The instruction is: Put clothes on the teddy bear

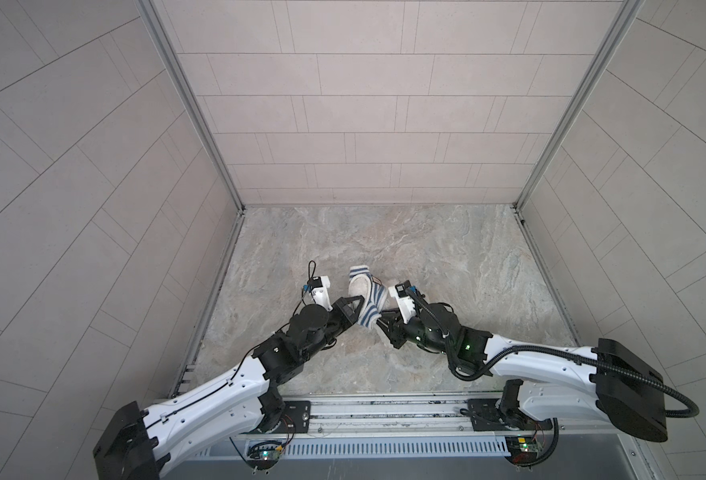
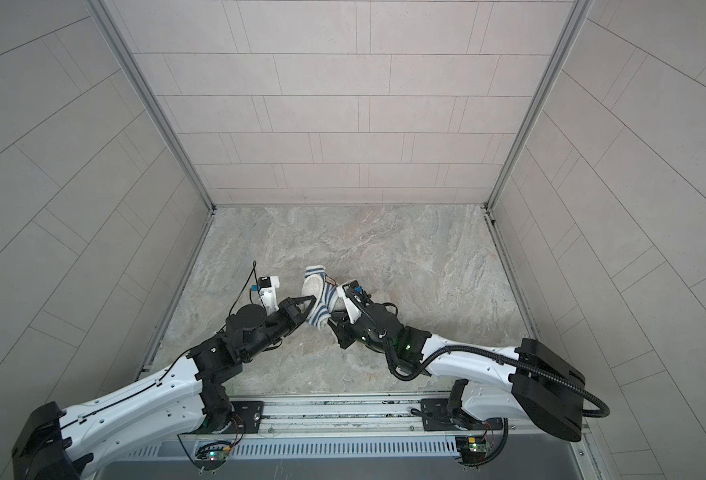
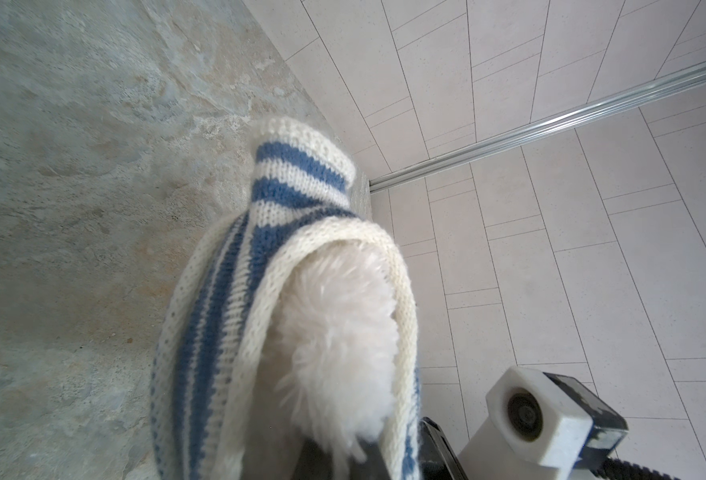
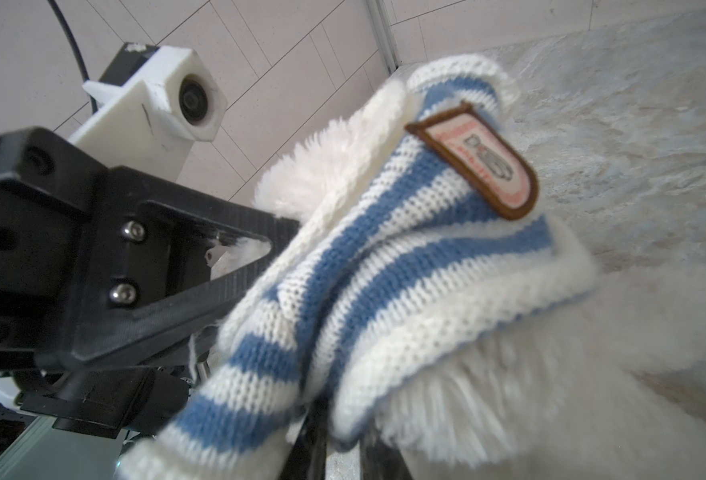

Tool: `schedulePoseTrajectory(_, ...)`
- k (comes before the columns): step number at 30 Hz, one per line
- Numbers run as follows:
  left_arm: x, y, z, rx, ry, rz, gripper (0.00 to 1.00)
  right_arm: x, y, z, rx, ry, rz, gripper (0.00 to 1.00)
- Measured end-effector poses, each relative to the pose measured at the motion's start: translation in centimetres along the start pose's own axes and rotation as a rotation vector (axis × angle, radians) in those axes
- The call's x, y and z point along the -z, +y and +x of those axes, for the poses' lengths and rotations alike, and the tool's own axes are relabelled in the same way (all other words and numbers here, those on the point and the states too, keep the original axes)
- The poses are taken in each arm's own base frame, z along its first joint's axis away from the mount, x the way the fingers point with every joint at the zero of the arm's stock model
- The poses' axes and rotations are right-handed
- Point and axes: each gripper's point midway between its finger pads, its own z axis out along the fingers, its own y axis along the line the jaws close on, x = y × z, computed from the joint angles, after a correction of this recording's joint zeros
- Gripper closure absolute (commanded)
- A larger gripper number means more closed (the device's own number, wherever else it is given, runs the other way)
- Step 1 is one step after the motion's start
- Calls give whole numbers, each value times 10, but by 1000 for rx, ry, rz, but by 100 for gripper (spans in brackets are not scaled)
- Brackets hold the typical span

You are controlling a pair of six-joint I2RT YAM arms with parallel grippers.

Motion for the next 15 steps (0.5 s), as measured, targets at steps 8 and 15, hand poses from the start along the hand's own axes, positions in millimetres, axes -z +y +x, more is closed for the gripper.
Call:
schedulePoseTrajectory(8,1,-1,0,-1,0,3,100,4,-6,0,-13,-4,34,100)
schedulePoseTrajectory(15,2,-2,2,-12,13,8,100,16,-18,5,-51,-23,68,100)
